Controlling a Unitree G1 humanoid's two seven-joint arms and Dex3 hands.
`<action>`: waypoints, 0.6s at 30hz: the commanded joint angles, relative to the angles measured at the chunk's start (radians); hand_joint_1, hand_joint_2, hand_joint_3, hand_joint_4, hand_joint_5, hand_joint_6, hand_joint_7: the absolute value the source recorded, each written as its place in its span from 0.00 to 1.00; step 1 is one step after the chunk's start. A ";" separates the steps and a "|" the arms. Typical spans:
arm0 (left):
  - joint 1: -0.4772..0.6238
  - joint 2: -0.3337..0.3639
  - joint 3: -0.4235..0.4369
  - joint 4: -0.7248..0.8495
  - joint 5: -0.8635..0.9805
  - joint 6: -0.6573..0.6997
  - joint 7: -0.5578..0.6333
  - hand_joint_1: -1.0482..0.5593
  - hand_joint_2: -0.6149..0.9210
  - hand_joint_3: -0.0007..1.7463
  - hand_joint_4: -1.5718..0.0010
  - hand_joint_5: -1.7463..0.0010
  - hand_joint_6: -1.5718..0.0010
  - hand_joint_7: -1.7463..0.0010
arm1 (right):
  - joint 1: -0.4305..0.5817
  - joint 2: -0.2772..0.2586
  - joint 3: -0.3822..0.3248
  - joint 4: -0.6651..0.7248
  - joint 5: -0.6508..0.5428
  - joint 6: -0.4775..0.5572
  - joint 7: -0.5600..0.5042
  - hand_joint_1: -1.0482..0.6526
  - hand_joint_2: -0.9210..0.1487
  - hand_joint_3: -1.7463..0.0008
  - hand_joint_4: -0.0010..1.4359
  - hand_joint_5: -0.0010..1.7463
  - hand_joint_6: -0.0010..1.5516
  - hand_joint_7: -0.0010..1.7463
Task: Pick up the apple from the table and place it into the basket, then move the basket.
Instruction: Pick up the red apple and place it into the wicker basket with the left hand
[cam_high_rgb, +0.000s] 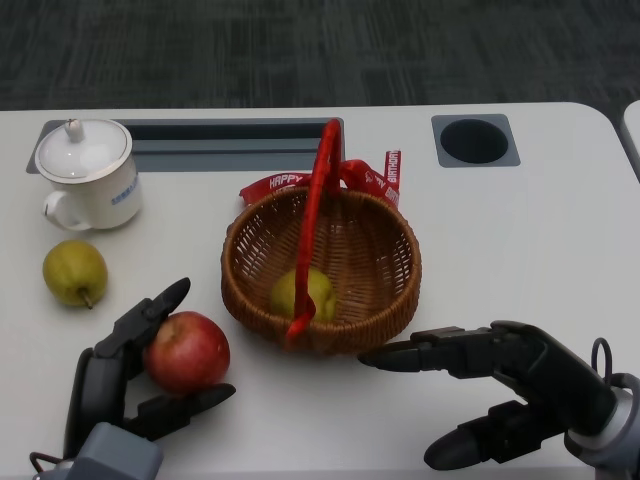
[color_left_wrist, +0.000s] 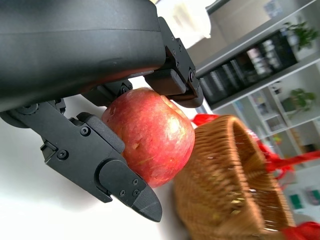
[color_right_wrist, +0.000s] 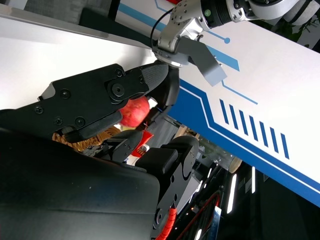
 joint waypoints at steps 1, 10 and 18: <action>0.023 0.013 0.030 -0.078 -0.027 -0.031 -0.005 0.49 0.93 0.00 0.30 0.99 0.44 1.00 | -0.002 -0.006 -0.002 0.009 0.013 0.006 0.011 0.38 0.01 0.99 0.49 0.00 0.42 0.00; 0.096 0.019 0.087 -0.277 0.062 -0.003 0.099 0.48 0.93 0.00 0.29 0.99 0.44 1.00 | 0.001 -0.004 -0.005 0.013 0.009 -0.001 0.010 0.38 0.00 1.00 0.49 0.00 0.42 0.00; 0.192 0.016 0.112 -0.528 0.109 -0.006 0.110 0.47 0.94 0.00 0.28 0.99 0.45 1.00 | -0.004 0.001 -0.004 0.020 0.010 -0.009 0.014 0.39 0.00 0.99 0.50 0.00 0.43 0.00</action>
